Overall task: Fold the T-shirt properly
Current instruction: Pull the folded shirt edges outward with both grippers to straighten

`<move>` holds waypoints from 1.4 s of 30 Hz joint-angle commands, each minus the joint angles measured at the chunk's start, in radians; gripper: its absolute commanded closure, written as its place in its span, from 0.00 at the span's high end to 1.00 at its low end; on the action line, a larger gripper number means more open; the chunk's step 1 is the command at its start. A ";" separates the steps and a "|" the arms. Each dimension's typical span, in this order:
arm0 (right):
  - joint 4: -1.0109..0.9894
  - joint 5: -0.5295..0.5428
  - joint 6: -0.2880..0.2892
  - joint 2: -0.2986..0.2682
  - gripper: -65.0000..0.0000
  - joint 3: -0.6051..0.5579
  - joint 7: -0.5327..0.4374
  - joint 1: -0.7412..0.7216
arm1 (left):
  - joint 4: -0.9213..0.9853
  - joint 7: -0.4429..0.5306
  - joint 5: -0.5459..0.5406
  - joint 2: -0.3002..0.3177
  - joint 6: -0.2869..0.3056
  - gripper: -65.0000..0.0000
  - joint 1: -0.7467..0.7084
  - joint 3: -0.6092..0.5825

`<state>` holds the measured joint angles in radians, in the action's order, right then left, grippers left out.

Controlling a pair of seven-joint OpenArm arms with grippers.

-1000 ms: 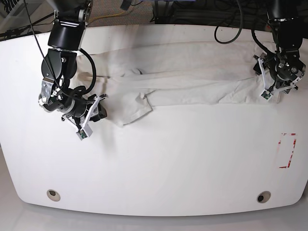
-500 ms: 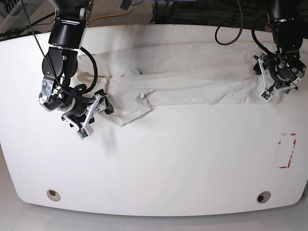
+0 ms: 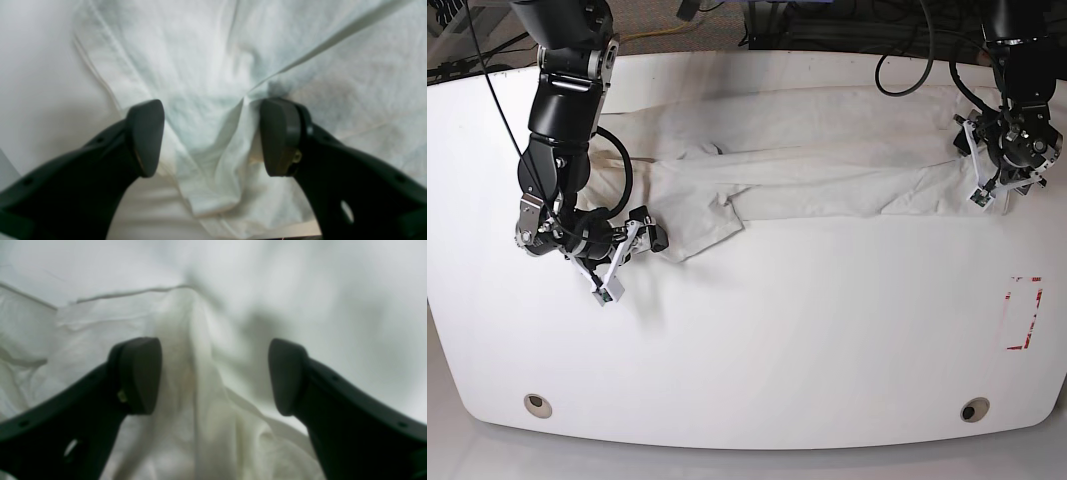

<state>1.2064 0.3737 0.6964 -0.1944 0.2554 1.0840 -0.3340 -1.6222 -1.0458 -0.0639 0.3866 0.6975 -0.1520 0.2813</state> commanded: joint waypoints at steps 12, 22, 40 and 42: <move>0.056 0.031 0.002 -0.004 0.00 0.011 -0.020 -0.006 | -0.003 -0.003 0.012 0.013 0.001 0.64 0.007 0.003; 0.424 0.035 0.002 -0.004 0.00 0.060 0.032 0.160 | -0.003 -0.003 0.014 0.013 0.001 0.64 0.007 0.003; 0.531 0.163 0.002 -0.012 0.00 0.262 0.028 0.454 | -0.002 -0.003 0.009 0.033 0.001 0.64 0.007 0.003; 0.527 0.161 0.002 -0.012 0.02 0.275 0.011 0.467 | -0.006 -0.003 0.008 0.033 0.001 0.64 0.009 0.003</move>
<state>1.7203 0.5289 0.6971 -0.1883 0.5133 1.1236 0.1349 -1.6161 -1.0317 -0.0719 0.4023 0.6979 -0.1520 0.2802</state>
